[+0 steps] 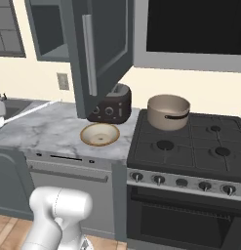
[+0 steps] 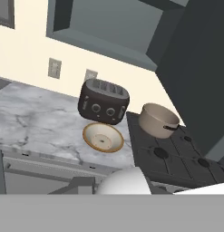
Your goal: Open the cabinet and move the ladle to the pot. Then close the cabinet.
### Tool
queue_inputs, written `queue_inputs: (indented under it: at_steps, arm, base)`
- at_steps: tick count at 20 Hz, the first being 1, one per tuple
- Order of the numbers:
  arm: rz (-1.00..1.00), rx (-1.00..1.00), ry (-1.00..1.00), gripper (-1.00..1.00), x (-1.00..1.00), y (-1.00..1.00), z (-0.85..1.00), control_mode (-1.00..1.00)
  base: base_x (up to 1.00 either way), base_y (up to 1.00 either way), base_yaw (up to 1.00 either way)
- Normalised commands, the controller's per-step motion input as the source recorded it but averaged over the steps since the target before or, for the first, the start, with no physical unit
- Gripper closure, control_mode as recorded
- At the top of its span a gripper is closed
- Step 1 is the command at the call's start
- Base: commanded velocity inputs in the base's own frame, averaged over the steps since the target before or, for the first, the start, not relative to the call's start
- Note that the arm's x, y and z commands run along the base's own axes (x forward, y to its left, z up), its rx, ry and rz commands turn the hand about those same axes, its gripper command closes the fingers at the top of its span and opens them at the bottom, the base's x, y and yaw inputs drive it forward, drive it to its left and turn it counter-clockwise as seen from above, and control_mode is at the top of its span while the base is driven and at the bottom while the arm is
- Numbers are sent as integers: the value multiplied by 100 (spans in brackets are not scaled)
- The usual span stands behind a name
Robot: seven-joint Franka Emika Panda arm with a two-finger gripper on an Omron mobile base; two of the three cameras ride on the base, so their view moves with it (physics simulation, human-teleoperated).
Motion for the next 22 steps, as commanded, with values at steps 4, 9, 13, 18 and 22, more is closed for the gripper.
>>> queue_inputs:
  at_steps: [4, 9, 13, 18, 22]
  arm:
    - [0, 0, 0, 100, 0, 0, 0, 100]
    - [0, 0, 0, 100, 0, 0, 0, 100]
    - [0, 0, 0, 100, 0, 0, 0, 100]
    - [0, 0, 0, 100, 0, 0, 0, 100]
    - [0, 0, 0, 100, 0, 0, 0, 100]
  base:
    - [-15, -24, 0]
    - [-23, -49, 0]
    - [-31, -67, 0]
    - [-31, -66, 0]
    - [-5, -58, 0]
